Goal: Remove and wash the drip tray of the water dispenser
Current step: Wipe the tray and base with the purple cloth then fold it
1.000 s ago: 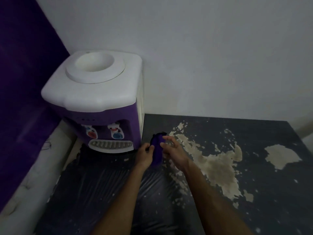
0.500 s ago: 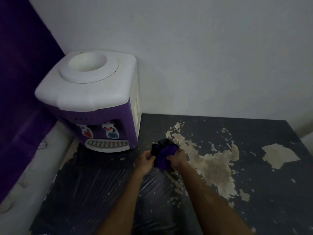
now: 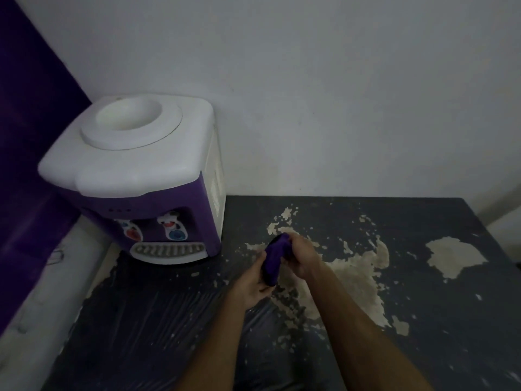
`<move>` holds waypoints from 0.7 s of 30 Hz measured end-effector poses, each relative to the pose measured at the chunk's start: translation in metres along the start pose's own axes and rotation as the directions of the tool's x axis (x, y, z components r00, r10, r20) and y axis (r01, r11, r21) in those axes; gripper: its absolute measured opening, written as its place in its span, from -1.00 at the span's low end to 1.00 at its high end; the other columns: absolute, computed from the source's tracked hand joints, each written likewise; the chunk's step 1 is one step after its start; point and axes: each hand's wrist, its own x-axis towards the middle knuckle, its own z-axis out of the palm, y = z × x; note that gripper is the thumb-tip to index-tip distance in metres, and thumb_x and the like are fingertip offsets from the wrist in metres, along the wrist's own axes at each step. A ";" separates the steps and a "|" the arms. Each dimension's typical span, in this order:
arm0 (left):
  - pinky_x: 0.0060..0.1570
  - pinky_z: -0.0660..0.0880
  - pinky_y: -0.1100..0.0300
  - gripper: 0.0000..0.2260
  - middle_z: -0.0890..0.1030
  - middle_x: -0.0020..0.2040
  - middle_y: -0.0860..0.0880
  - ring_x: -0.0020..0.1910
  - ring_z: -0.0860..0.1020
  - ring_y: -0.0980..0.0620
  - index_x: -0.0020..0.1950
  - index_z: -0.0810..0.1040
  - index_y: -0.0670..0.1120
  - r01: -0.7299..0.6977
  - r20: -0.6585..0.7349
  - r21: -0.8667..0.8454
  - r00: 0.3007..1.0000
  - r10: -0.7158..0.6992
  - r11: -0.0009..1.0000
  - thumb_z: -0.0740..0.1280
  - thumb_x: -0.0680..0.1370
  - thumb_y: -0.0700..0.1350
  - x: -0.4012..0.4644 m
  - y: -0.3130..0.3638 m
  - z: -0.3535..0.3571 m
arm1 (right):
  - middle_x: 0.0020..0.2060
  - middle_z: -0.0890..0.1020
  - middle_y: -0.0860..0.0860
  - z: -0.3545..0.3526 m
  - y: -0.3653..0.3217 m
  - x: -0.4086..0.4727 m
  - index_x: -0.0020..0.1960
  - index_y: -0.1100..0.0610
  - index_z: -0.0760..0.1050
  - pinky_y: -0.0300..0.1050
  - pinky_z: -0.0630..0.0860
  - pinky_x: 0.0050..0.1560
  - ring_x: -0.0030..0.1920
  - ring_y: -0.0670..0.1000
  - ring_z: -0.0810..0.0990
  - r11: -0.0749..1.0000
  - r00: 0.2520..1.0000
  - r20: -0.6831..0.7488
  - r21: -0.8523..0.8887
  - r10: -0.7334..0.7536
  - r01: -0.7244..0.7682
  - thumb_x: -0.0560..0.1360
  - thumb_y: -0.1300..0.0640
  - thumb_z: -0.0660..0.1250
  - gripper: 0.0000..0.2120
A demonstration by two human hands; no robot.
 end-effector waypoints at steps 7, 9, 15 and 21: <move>-0.06 0.58 -0.02 -0.62 0.54 0.27 -0.21 0.16 0.57 -0.17 0.39 0.37 -0.17 -0.202 -0.182 0.055 0.961 0.208 0.978 0.31 0.58 -0.24 0.010 0.026 0.011 | -0.14 0.60 0.14 -0.043 -0.022 -0.003 0.09 0.17 0.45 -0.17 0.53 -0.45 -0.31 0.03 0.61 0.933 0.959 0.144 -0.307 0.243 -0.190 0.58 0.16 0.29 -0.88; -0.20 0.57 0.03 -0.63 0.55 0.23 -0.18 0.06 0.59 -0.13 0.35 0.37 -0.12 -0.194 -0.170 0.095 0.963 0.208 0.976 0.34 0.56 -0.22 0.006 0.036 0.013 | -0.08 0.61 0.16 -0.047 -0.026 -0.003 0.10 0.18 0.46 -0.16 0.57 -0.43 -0.27 0.05 0.66 0.917 0.940 0.175 -0.330 0.293 -0.225 0.57 0.24 0.31 -0.88; -0.16 0.58 0.08 -0.73 0.55 0.18 -0.18 -0.04 0.57 -0.04 0.26 0.44 -0.18 -0.036 -0.131 0.531 0.984 0.124 0.847 0.33 0.57 -0.21 -0.001 0.054 0.020 | 0.07 0.54 0.15 -0.039 -0.043 -0.003 0.18 0.12 0.43 -0.07 0.66 -0.34 -0.08 0.13 0.66 0.950 0.970 0.074 -0.231 0.233 -0.210 0.54 0.31 0.34 -0.75; 0.19 0.52 0.02 -0.53 0.45 0.36 -0.20 0.25 0.50 -0.16 0.44 0.34 -0.20 -0.233 -0.080 0.803 0.870 0.487 0.548 0.34 0.57 -0.11 0.004 0.106 0.030 | 0.06 0.58 0.14 -0.020 -0.070 0.007 0.21 0.13 0.48 -0.11 0.55 -0.35 -0.06 0.10 0.59 0.950 0.998 -0.025 -0.308 -0.052 0.042 0.54 0.17 0.38 -0.73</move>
